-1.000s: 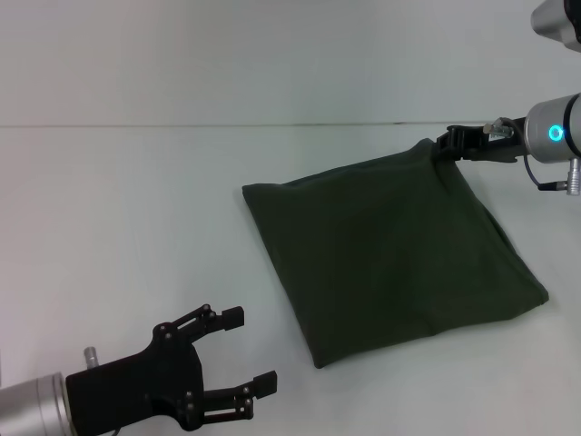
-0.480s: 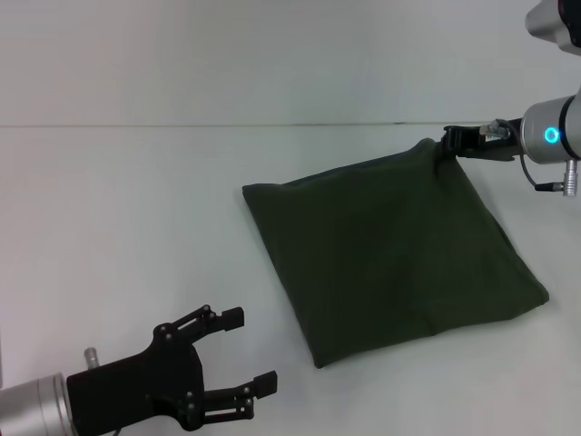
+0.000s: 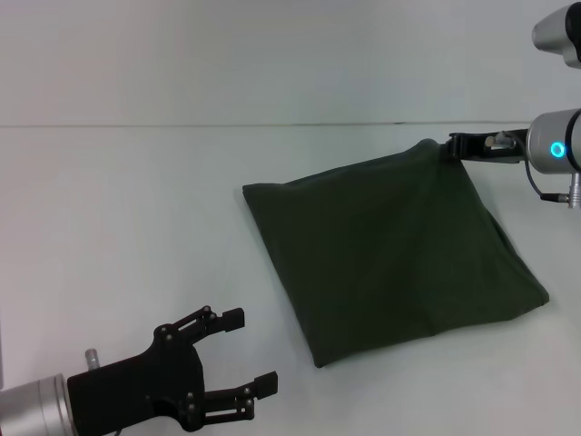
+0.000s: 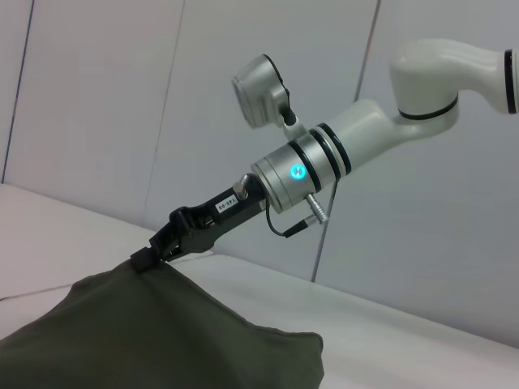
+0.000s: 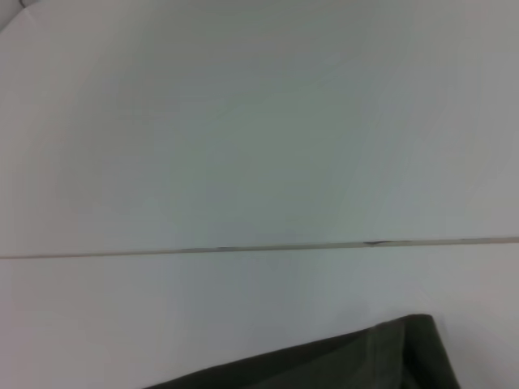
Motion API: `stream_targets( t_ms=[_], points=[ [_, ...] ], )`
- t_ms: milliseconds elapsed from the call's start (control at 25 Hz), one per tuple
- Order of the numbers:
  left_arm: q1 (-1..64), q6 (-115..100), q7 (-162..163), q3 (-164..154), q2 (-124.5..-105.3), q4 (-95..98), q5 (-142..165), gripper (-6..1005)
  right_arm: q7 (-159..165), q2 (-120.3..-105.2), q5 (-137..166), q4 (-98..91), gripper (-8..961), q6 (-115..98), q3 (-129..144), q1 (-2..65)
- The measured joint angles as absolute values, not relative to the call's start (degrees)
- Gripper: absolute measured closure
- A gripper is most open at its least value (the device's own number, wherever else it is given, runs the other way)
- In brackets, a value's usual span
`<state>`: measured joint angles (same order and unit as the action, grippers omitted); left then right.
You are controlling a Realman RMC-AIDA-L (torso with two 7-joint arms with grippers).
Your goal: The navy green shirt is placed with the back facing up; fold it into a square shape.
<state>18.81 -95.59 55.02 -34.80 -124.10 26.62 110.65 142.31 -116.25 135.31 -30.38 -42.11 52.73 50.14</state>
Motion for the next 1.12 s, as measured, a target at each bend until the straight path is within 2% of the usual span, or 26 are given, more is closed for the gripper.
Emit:
stream_targets(
  t_ms=[320, 680, 920, 1120],
  points=[
    [18.8, -95.6, 55.1, -34.8, -124.10, 26.6, 110.7, 50, 142.1, -117.13, 135.2, -30.4, 928, -40.7, 53.1, 49.2],
    [19.0, -95.6, 56.9, -34.8, -124.15, 26.4, 110.5, 49, 142.0, -117.16, 134.7, -31.3, 923, -37.9, 52.5, 47.1],
    [20.0, -96.2, 62.0, -33.4, -123.98, 26.4, 109.9, 49, 133.4, -117.63, 123.6, -37.7, 704, -41.3, 51.9, 41.2],
    [21.8, -97.0, 72.1, -31.8, -122.97, 27.0, 109.6, 50, 107.9, -118.04, 101.6, -40.6, 508, -53.4, 51.0, 32.4]
  ],
)
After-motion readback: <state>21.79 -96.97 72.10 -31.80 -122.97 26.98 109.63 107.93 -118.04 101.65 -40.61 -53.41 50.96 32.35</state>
